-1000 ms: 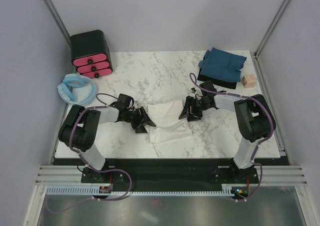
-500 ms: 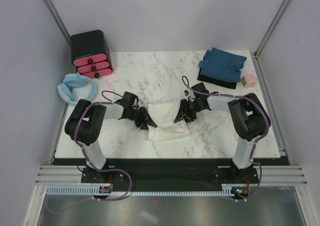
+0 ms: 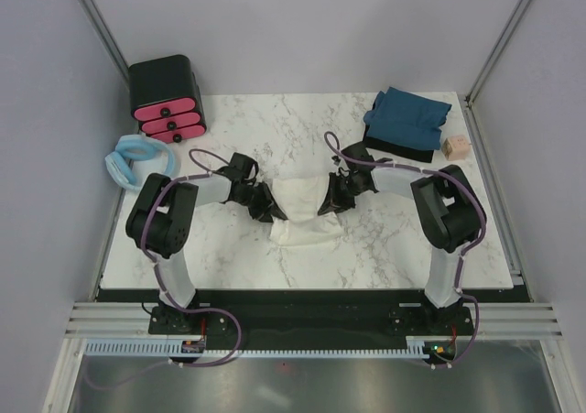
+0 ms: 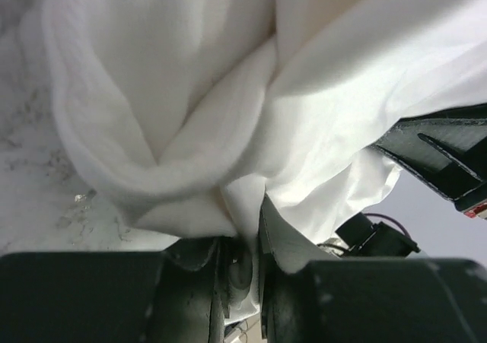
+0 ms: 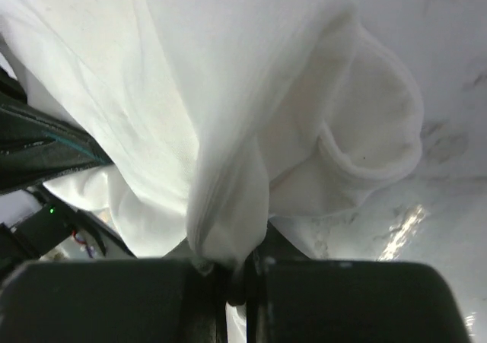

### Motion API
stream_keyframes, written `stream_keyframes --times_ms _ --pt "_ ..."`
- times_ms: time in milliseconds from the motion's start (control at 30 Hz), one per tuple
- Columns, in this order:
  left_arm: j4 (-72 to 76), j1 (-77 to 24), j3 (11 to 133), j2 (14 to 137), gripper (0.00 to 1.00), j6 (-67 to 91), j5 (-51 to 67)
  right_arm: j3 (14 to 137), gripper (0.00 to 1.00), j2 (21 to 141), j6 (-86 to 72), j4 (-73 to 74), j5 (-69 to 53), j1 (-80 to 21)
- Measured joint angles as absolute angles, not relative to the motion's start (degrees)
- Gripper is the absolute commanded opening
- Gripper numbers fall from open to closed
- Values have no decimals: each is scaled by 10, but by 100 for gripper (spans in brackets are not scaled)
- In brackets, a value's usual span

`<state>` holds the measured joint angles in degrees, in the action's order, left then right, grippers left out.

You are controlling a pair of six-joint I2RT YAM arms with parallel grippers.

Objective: Fold and stack the t-shirts

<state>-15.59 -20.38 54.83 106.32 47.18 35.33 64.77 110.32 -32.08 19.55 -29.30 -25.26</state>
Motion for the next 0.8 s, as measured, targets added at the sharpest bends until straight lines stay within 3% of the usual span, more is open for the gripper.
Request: stream_keyframes --times_ms 67,133,233,467,800 --pt "-165 -203 569 1069 23 465 339 683 0 1116 -306 214 -266 -253" --pt "-173 -203 590 1077 36 459 329 720 0 1131 -290 231 -242 -253" --pt "-192 -203 633 1099 42 447 318 776 0 1152 -266 259 -206 -253" --pt "-263 -198 722 1123 46 414 265 933 0 1220 -216 327 -152 -250" --pt "-340 -142 657 1025 46 405 192 1150 0 1306 -188 404 -104 -241"
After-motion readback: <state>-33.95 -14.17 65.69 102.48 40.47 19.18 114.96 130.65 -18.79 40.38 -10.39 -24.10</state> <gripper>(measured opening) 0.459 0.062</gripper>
